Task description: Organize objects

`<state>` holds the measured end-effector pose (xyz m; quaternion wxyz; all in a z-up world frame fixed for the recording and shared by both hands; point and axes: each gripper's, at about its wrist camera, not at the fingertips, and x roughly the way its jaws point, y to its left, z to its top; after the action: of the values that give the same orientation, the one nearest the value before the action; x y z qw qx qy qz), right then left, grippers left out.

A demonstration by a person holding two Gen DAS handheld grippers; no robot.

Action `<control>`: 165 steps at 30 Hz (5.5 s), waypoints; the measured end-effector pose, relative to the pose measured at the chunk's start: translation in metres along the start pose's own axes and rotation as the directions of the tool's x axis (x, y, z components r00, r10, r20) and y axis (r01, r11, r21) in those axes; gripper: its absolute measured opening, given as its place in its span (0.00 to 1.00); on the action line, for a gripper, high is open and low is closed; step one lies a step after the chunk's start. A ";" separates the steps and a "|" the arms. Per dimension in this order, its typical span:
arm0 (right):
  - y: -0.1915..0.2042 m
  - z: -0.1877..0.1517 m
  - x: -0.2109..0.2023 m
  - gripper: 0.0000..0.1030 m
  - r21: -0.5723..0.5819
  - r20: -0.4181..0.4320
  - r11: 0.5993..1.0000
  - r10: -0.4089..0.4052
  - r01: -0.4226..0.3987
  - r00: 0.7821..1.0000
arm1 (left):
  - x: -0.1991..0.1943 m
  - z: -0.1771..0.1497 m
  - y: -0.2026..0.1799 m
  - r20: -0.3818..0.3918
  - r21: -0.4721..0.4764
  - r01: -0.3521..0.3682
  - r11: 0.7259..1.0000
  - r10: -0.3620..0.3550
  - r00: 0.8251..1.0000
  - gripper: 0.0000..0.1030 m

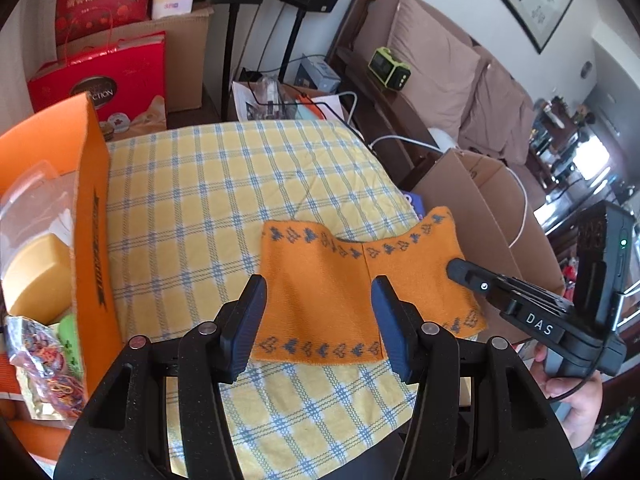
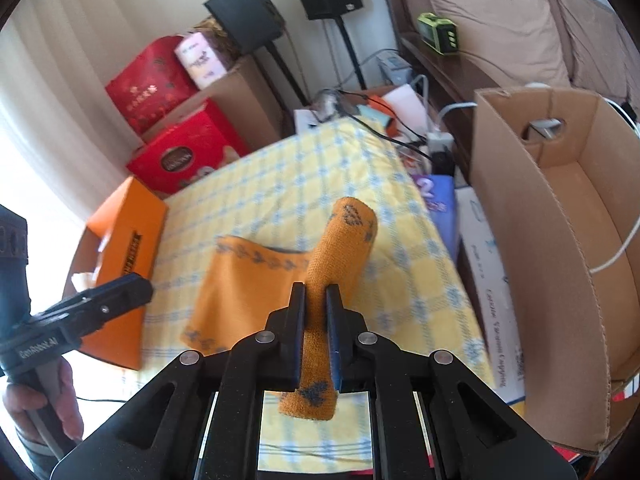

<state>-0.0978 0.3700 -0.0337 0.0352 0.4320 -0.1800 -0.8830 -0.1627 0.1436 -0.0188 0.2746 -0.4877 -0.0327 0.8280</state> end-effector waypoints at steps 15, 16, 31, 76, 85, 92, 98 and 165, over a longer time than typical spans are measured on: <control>0.089 0.010 0.066 0.09 -0.061 -0.083 0.991 0.110 -0.116 0.990 | -0.046 0.008 0.043 0.090 -0.036 -0.092 0.995 0.095 0.991 0.51; 0.092 0.009 0.069 0.09 -0.068 -0.086 0.991 0.106 -0.112 0.991 | -0.046 0.008 0.045 0.090 -0.039 -0.092 0.995 0.095 0.991 0.51; 0.065 0.017 0.033 0.42 -0.092 -0.016 0.995 -0.037 0.036 0.999 | -0.015 0.001 0.029 0.031 -0.046 -0.028 0.999 0.029 0.999 0.81; 0.041 0.003 0.070 0.12 -0.047 -0.103 0.999 -0.019 0.014 0.994 | 0.063 -0.022 0.016 -0.114 -0.043 0.003 0.999 -0.008 0.993 0.17; 0.081 0.026 0.034 0.12 -0.126 -0.028 0.992 0.025 -0.028 0.999 | 0.007 -0.004 0.018 -0.016 -0.051 0.014 0.999 -0.015 1.000 0.17; 0.133 0.045 0.024 0.12 -0.201 -0.025 0.974 0.100 -0.103 0.995 | -0.045 0.011 0.044 0.064 -0.084 -0.002 0.996 0.007 0.998 0.17; 0.188 0.055 0.032 0.11 -0.264 -0.050 0.949 0.167 -0.175 0.985 | -0.080 0.015 0.086 0.108 -0.142 -0.032 0.989 0.048 0.993 0.17; 0.201 -0.034 0.017 0.99 -0.394 0.028 0.919 0.031 -0.017 0.999 | -0.124 -0.100 0.117 0.186 -0.176 -0.326 0.929 0.356 0.916 1.00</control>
<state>-0.1004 0.1688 0.0042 0.1291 0.3989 -0.0049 -0.9079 -0.0836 -0.0373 -0.0105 0.0853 -0.4119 -0.0351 0.9066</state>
